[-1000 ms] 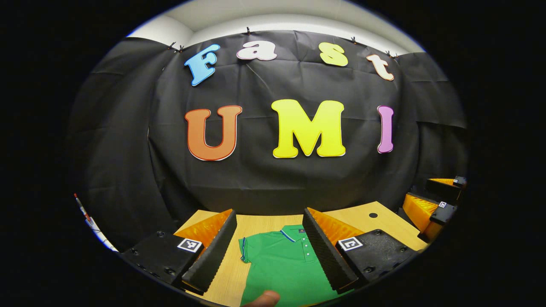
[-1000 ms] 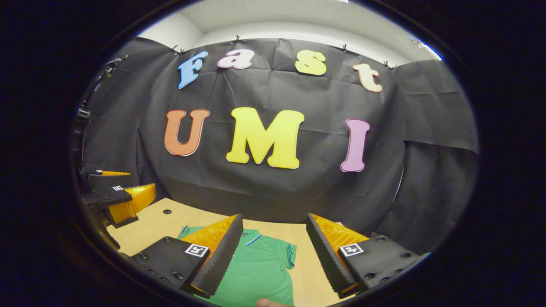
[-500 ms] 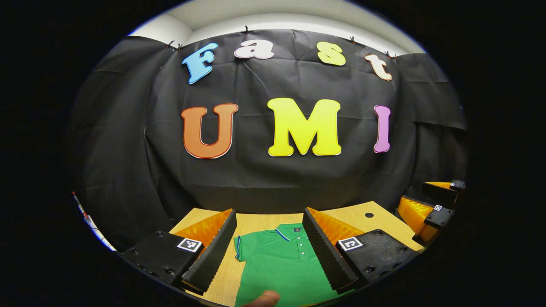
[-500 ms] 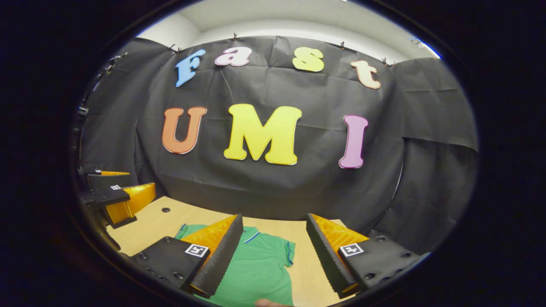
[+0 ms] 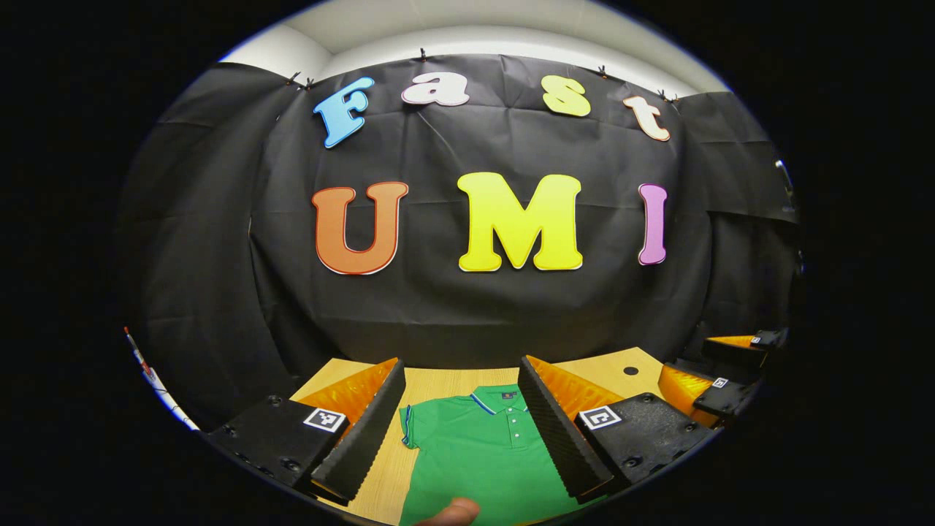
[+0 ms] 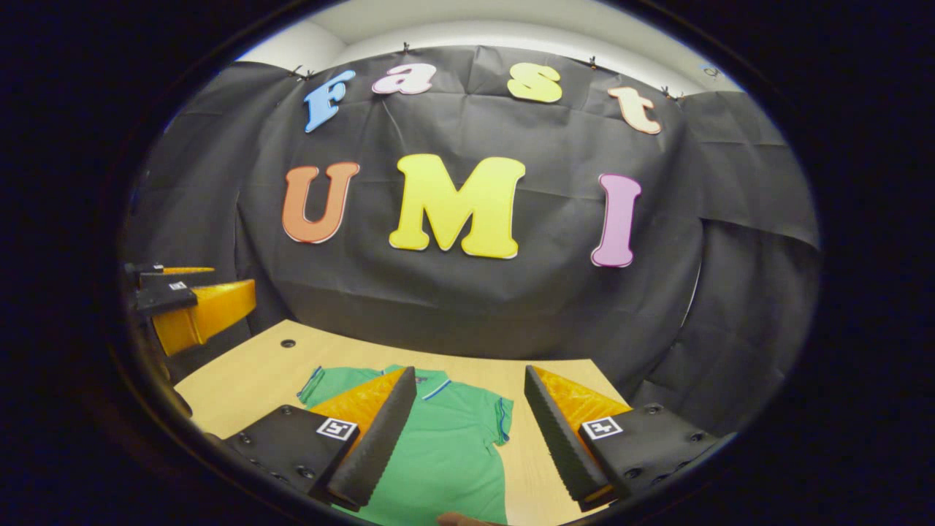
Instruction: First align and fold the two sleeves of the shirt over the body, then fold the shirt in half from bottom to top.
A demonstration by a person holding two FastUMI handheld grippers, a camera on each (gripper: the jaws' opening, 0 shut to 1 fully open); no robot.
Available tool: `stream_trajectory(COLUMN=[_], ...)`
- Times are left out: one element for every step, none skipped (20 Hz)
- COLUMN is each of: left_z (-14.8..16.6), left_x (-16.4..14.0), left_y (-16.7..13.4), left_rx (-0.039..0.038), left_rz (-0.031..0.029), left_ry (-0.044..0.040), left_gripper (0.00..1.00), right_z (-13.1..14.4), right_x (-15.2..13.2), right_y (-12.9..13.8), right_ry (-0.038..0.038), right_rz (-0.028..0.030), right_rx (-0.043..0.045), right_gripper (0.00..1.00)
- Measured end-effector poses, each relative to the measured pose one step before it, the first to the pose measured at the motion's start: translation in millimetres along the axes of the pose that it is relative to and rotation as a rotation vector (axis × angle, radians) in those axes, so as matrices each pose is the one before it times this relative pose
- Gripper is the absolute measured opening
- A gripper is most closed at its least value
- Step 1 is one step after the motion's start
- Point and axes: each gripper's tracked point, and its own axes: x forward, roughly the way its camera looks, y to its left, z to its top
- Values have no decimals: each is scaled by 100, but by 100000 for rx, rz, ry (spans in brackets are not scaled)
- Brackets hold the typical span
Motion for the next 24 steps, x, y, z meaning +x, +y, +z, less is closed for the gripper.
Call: stream_trajectory(left_z=[-49, 78, 48, 19, 97, 115, 21, -72, -33, -34, 24, -120, -207, -370, -240, -182, -228, -212, -304, -412, -438, -446, -447, -458], left_x=[-96, -72, -169, -60, -105, -142, -75, -187, -138, -217, -98, -35, -33, -97, -105, -9, -130, -234, -184, -231, -252, -321, -201, -247], left_y=[-85, -161, 6, -5, -98, -28, -143, -15, -13, -103, -61, -45, -95, 200, 158, -9, 86, 177, 123, 97, 69, 49, 70, 131], left_rx=[-281, -349, -209, -20, 158, 119, 66, 55, 272, 561, 614, 410, 177, -128, -670, -826, -376, -7, 305, 247, 308, 582, 909, 886], left_rz=[469, 50, 290, 364, 553, 754, 597, 895, 968, 1131, 1133, 1153, 1179, 1976, 1547, 1503, 1408, 1546, 1456, 1502, 792, 829, 767, 864], left_ry=[50, -18, -125, -280, -80, -7, 405, 438, 674, 434, 376, 553, 1001, 1282, 1309, 1307, 1080, 894, 1042, 1019, 1098, 917, 807, 939], left_gripper=[100, 100, 100, 100, 100, 100, 100, 100, 100, 100, 100, 100, 100, 100, 99, 100, 100, 100, 100, 100, 100, 100, 100, 100], right_z=[-784, -821, -873, -879, -1011, -860, -1052, -1103, -1340, -1108, -879, -720, -821, -718, -780, -637, -748, -569, -771, -612, -280, -57, -18, -16], right_x=[607, 727, 746, 919, 1019, 1111, 1337, 1436, 1499, 1614, 1815, 1587, 1653, 1688, 1803, 1737, 1859, 1786, 1623, 1441, 1414, 991, 773, 560], right_y=[-179, -177, -201, -324, -258, -264, -391, -341, -455, -455, -547, -734, -510, -528, -582, -628, -635, -394, -292, -367, -329, -121, -223, -258], right_ry=[1514, 1660, 1541, 1573, 1603, 1834, 2127, 3072, 3280, 3157, 2842, 2403, 2618, 2714, 2832, 2742, 2108, 2357, 2835, 2662, 1856, 1132, 1289, 1124], right_rz=[50, 122, -186, -88, 128, -48, -151, 37, -61, 2, -516, -1424, -578, -422, -555, -1172, -1509, -652, -484, -837, -732, 18, -305, -648], right_rx=[330, 97, -262, -295, -204, -116, 570, 1705, 1457, 1245, 777, 481, 1008, 1299, 1331, 533, -243, 68, -422, -285, -492, 204, 562, 999], right_gripper=[94, 94, 94, 95, 95, 94, 95, 95, 94, 95, 96, 94, 94, 95, 96, 95, 95, 94, 94, 96, 95, 95, 96, 97])
